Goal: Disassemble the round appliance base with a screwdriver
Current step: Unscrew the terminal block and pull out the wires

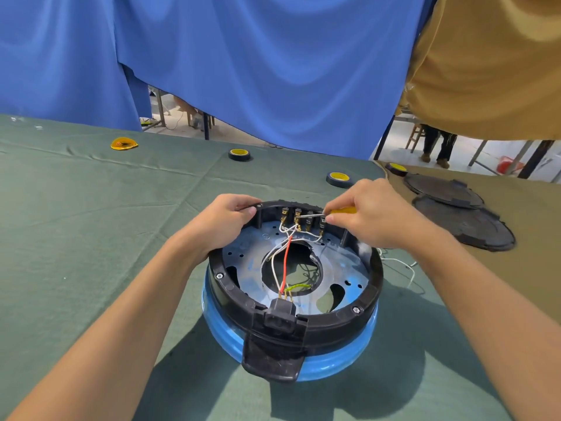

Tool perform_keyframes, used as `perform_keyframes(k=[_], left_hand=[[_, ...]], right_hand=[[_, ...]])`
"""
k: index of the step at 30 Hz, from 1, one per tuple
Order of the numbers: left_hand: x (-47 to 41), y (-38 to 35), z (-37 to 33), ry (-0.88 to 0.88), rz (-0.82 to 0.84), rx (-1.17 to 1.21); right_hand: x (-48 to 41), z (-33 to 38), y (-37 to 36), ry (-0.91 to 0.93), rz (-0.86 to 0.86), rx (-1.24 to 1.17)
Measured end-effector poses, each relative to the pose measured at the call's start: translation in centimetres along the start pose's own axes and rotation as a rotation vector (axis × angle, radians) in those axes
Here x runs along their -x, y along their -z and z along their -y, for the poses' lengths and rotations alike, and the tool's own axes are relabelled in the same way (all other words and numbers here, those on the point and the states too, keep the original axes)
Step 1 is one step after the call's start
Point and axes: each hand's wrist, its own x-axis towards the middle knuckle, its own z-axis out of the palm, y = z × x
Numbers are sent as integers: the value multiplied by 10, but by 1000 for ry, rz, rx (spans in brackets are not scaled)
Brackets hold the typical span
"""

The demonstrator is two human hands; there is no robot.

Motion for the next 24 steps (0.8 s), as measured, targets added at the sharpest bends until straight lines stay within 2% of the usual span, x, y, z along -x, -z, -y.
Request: perform_keyframes(k=[2, 4, 9, 13, 16, 20, 24], left_hand=[[1, 0, -1, 2, 9, 8], [1, 1, -1, 9, 14, 7], [4, 1, -3, 22, 4, 7], [4, 1, -2, 23, 5, 19], [3, 0, -2, 17, 3, 32], [2, 1, -1, 21, 1, 49], [3, 1, -1, 25, 5, 61]], right_hand=[[4, 3, -3, 73, -38, 66], [-1, -2, 1, 45, -8, 3], [-25, -28, 14, -172, 274, -594], [-43, -34, 21, -249, 446, -664], [-50, -37, 22, -296, 482, -712], [-41, -33, 19, -274, 394, -683], [-17, -23, 8, -86, 98, -307]])
